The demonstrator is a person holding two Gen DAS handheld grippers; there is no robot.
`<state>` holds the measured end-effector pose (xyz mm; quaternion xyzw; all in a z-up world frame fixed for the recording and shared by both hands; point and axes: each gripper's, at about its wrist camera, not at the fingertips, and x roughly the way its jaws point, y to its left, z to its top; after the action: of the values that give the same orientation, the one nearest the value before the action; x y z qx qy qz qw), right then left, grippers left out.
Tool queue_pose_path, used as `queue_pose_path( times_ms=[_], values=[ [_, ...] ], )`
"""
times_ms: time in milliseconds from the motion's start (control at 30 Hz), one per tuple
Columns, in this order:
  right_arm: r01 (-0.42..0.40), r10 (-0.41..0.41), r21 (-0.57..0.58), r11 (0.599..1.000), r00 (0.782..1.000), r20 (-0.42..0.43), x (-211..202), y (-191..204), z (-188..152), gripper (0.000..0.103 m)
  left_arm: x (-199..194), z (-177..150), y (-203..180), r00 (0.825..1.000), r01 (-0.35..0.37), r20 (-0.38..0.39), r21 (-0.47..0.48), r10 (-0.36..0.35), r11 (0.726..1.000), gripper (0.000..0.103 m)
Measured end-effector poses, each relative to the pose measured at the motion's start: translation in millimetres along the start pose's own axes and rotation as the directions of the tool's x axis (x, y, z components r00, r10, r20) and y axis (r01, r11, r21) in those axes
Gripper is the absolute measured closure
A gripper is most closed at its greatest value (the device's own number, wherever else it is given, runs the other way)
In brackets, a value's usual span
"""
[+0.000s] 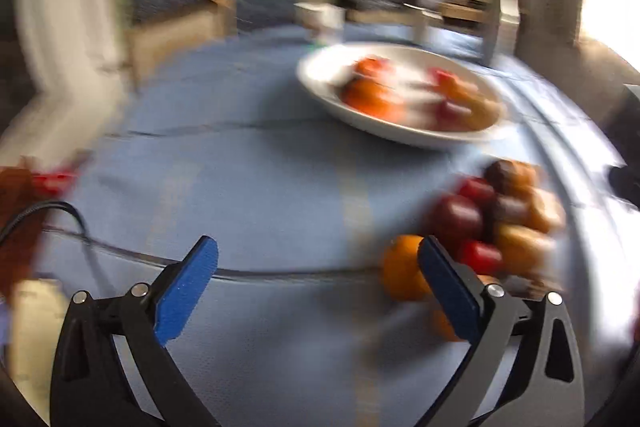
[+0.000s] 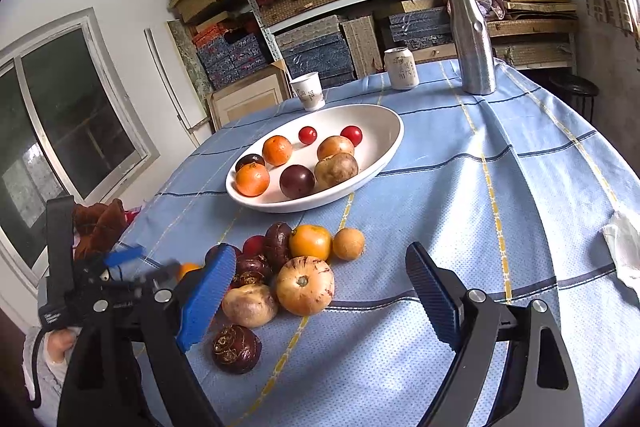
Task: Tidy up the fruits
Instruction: 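Withdraw both tools from the bowl toward the fruit cluster, then grasp an orange tangerine with the left tool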
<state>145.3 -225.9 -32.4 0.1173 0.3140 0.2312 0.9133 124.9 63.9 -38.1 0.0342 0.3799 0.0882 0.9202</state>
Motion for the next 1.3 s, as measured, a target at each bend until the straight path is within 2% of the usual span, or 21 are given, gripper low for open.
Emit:
queue_pose_path(
  times_ms=[33, 67, 133, 267, 333, 367, 400, 433, 767, 833, 900, 967, 1033, 1300],
  values=[
    [0.000, 0.000, 0.003, 1.000, 1.000, 0.001, -0.1, -0.8, 0.1, 0.015, 1.5, 0.3, 6.2, 1.000, -0.024, -0.002, -0.021, 0.024, 1.000, 0.006],
    [-0.001, 0.001, 0.004, 1.000, 1.000, 0.001, -0.2, -0.6, -0.2, 0.015, 2.5, 0.8, 15.1, 1.000, 0.005, -0.009, -0.063, -0.006, 0.998, 0.006],
    [-0.002, 0.002, 0.002, 1.000, 1.000, 0.002, 0.1, -0.6, 0.3, 0.015, 1.0, 1.7, 18.6, 0.999, 0.041, -0.002, -0.081, -0.041, 0.996, 0.006],
    [-0.003, 0.003, 0.000, 1.000, 1.000, 0.002, 0.1, -0.2, 0.0, 0.015, 4.7, 0.1, 0.5, 0.999, 0.038, -0.016, 0.010, -0.038, 0.999, 0.005],
    [-0.003, 0.003, 0.001, 1.000, 1.000, 0.004, -0.2, -0.1, -0.1, 0.015, 7.2, 0.2, -2.3, 0.998, 0.054, -0.027, 0.017, -0.054, 0.998, 0.006],
    [-0.002, 0.002, 0.001, 1.000, 1.000, 0.004, 0.2, 0.4, -0.2, 0.015, 9.6, 0.4, -0.6, 0.998, 0.060, -0.034, 0.009, -0.059, 0.998, 0.012],
    [-0.001, 0.001, -0.001, 1.000, 1.000, 0.002, 0.6, 0.8, -0.4, 0.015, 12.9, 0.9, 2.2, 0.996, 0.074, -0.047, -0.007, -0.074, 0.997, 0.026],
    [-0.001, 0.001, -0.004, 1.000, 1.000, 0.001, 1.1, 1.7, -0.7, 0.015, 14.8, -0.2, 4.0, 0.995, 0.074, -0.058, -0.018, -0.075, 0.997, 0.032],
    [-0.001, 0.001, -0.006, 1.000, 1.000, -0.003, 0.7, 1.0, -1.3, 0.015, 15.5, -6.1, 13.7, 0.991, 0.102, -0.076, -0.056, -0.106, 0.993, 0.034],
    [-0.001, 0.001, -0.010, 1.000, 1.000, -0.006, 0.9, 1.7, -1.7, 0.015, 16.4, -7.4, 20.9, 0.990, 0.105, -0.083, -0.084, -0.112, 0.991, 0.042],
    [-0.001, 0.001, -0.011, 1.000, 1.000, -0.008, 0.9, 1.1, -1.6, 0.015, 15.9, -10.0, 32.2, 0.989, 0.108, -0.083, -0.124, -0.119, 0.986, 0.059],
    [-0.001, 0.001, -0.010, 1.000, 1.000, -0.008, 0.9, 1.3, -1.7, 0.015, 17.0, -12.4, 41.4, 0.986, 0.125, -0.087, -0.163, -0.141, 0.979, 0.066],
    [0.000, 0.000, -0.009, 1.000, 1.000, -0.010, 1.2, 1.1, -1.8, 0.015, 16.8, -13.5, 45.3, 0.983, 0.146, -0.082, -0.180, -0.163, 0.973, 0.066],
    [0.009, -0.009, -0.010, 1.000, 0.999, -0.045, 8.1, -1.0, -3.4, 0.015, 19.3, -10.0, 36.8, 0.988, 0.117, -0.081, -0.141, -0.129, 0.983, 0.066]
  ],
)
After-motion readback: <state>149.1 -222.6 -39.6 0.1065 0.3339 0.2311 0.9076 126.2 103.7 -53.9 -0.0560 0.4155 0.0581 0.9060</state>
